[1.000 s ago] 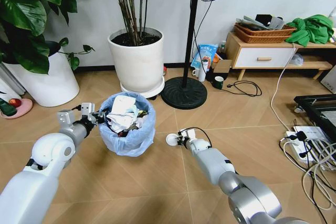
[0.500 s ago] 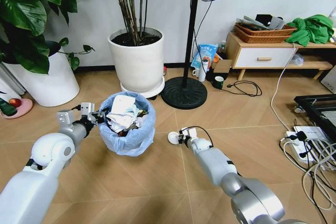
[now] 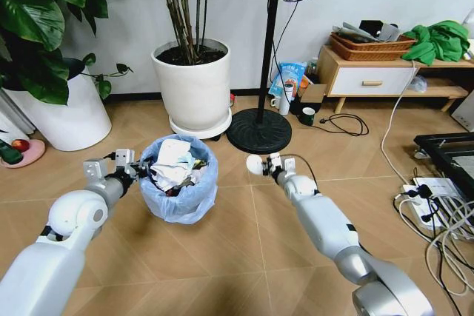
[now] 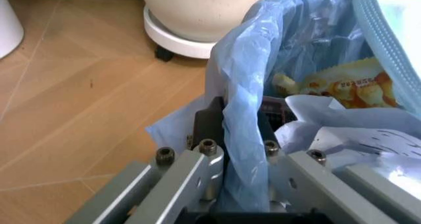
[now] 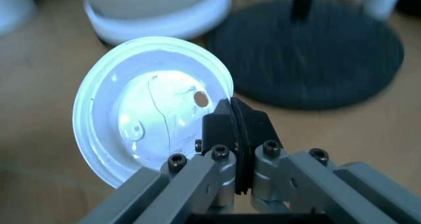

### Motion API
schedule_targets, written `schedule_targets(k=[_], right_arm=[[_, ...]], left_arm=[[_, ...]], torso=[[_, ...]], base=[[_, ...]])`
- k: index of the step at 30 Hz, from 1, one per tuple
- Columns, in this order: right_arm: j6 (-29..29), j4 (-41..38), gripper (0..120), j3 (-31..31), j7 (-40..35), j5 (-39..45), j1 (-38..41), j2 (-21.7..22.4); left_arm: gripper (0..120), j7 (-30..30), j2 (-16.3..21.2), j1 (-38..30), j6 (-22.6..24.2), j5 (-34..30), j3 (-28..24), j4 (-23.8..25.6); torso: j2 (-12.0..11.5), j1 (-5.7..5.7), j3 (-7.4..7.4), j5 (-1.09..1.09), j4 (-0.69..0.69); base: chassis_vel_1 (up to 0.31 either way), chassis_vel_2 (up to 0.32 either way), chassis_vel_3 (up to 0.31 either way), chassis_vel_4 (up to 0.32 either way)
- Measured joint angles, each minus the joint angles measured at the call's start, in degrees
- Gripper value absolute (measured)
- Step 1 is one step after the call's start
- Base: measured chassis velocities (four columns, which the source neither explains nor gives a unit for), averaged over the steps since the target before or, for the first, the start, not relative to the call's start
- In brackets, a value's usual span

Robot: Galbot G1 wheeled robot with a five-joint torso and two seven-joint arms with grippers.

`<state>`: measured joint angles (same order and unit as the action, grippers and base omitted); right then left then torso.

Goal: Pick up the trash bin and place the garbage on the floor into it.

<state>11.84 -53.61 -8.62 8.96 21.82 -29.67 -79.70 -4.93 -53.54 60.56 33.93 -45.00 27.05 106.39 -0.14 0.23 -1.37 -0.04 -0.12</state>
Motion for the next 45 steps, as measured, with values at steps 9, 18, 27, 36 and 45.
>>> schedule_targets(k=[9,18,27,36,45], right_arm=[[4.4,-17.8,0,-0.1,1.0,5.2,-1.6,2.1],[9.3,-32.7,0,2.5,1.1,8.7,-3.3,3.8],[11.7,-37.9,0,9.8,3.4,9.6,-3.3,5.6],[11.7,-39.5,0,12.2,4.6,8.3,-3.4,6.4],[11.4,-41.5,0,13.2,6.4,5.5,-4.2,7.4]], left_arm=[[0,-0.7,-0.2,-2.1,0.0,-1.0,-2.7,-1.7],[0,-1.7,-0.2,-5.0,0.3,-2.1,-6.0,-3.6],[0,-3.1,-1.4,-9.0,0.6,-3.6,-8.8,-6.6],[0,-4.6,-1.6,-9.3,1.1,-4.9,-8.9,-6.7],[0,-5.9,-1.8,-10.2,1.3,-5.8,-8.5,-7.0]], torso=[[0.0,0.0,0.0,0.0,0.0],[0.0,0.0,0.0,0.0,-0.01],[0.0,0.0,0.0,-0.01,-0.01],[0.0,0.0,0.0,-0.01,0.0],[0.0,0.0,0.0,-0.01,0.0]], base=[[0.0,0.0,0.0,0.0],[0.0,0.0,0.0,0.0],[0.0,0.0,0.0,0.0],[0.0,0.0,0.0,0.0],[0.0,0.0,0.0,0.0]])
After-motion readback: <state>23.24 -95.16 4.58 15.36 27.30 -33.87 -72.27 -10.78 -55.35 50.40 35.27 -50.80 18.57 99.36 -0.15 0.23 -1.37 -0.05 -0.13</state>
